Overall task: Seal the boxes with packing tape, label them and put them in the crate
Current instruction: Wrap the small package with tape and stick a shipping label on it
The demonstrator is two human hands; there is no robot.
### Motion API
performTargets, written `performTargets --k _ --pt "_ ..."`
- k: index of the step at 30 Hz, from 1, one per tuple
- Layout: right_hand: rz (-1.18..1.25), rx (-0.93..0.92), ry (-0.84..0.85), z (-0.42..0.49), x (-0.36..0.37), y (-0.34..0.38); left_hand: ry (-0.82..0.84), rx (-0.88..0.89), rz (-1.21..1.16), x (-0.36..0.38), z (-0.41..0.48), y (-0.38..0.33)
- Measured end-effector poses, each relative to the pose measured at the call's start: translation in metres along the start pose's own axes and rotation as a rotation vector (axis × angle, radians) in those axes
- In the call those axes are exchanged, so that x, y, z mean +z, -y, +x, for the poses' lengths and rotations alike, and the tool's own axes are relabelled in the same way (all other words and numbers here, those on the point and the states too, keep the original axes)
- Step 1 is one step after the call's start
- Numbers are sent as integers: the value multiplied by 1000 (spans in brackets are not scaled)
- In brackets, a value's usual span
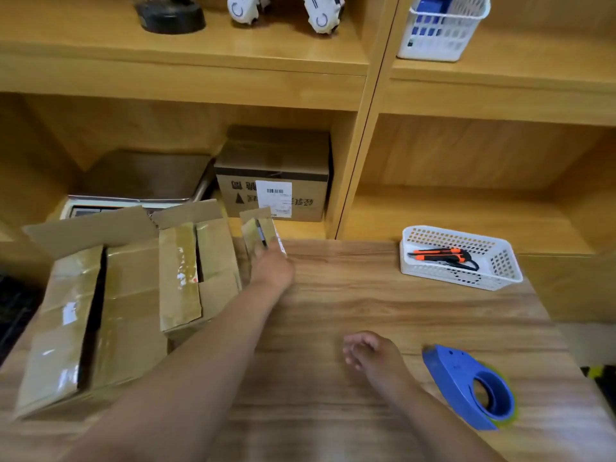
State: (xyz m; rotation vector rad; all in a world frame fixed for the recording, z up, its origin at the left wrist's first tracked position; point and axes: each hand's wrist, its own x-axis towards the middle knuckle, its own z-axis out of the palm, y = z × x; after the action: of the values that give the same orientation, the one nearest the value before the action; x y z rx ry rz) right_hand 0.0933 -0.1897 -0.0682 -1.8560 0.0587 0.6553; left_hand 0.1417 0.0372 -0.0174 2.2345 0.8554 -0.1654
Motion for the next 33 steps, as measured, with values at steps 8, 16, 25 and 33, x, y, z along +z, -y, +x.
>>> performTargets --k 8,16,25,33 --pt "21 60 -21 22 13 2 -83 -207 -81 4 60 5" --pt "-36 60 -26 28 13 5 -107 -180 -108 20 61 9" --pt "-56 -35 -116 19 -6 11 259 172 -46 43 -29 3" --pt "-524 -511 -330 -13 -51 -5 394 198 -37 64 -107 23"
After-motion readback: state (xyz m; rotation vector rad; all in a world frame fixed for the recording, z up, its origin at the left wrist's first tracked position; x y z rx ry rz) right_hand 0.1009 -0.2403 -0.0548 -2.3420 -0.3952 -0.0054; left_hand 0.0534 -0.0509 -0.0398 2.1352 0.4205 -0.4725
